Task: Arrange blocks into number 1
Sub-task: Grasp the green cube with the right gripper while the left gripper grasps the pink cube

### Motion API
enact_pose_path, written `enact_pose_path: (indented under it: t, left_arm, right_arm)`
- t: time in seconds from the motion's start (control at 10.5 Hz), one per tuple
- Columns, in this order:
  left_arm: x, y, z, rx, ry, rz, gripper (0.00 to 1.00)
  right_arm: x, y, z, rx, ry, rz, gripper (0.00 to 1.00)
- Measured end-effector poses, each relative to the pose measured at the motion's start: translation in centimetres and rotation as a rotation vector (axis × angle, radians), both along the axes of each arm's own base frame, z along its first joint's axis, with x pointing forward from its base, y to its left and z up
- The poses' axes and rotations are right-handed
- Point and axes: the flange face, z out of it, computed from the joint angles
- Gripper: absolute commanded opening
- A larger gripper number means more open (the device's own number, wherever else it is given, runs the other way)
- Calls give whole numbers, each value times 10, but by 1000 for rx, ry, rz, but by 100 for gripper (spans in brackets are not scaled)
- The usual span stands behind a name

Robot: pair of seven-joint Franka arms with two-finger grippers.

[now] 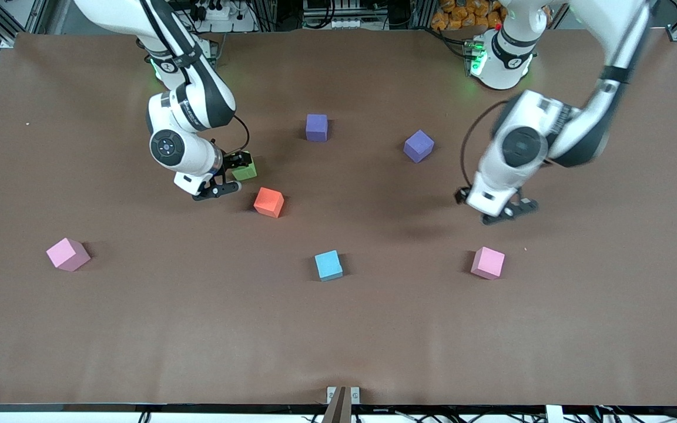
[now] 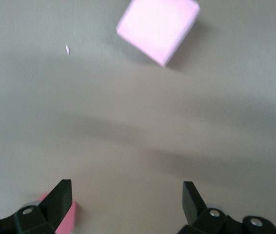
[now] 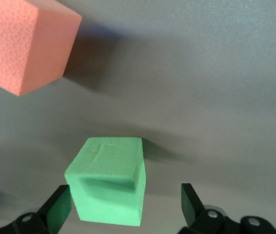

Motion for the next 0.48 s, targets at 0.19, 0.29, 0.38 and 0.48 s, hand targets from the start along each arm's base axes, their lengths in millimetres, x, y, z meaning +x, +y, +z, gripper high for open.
enact_pose_path:
  t: [0.19, 0.29, 0.38, 0.48]
  left_arm:
    - [30, 24, -24, -35, -1, -137, 100]
    - [43, 28, -40, -29, 0, -199, 100]
    - [53, 30, -55, -27, 7, -253, 100]
    - [61, 29, -63, -34, 10, -296, 100]
  right_arm:
    - [-4, 6, -2, -1, 5, 14, 100]
    - [-6, 8, -3, -3, 8, 20, 100]
    - [-9, 11, -5, -4, 12, 27, 100]
    - [-11, 13, -7, -6, 16, 33, 100]
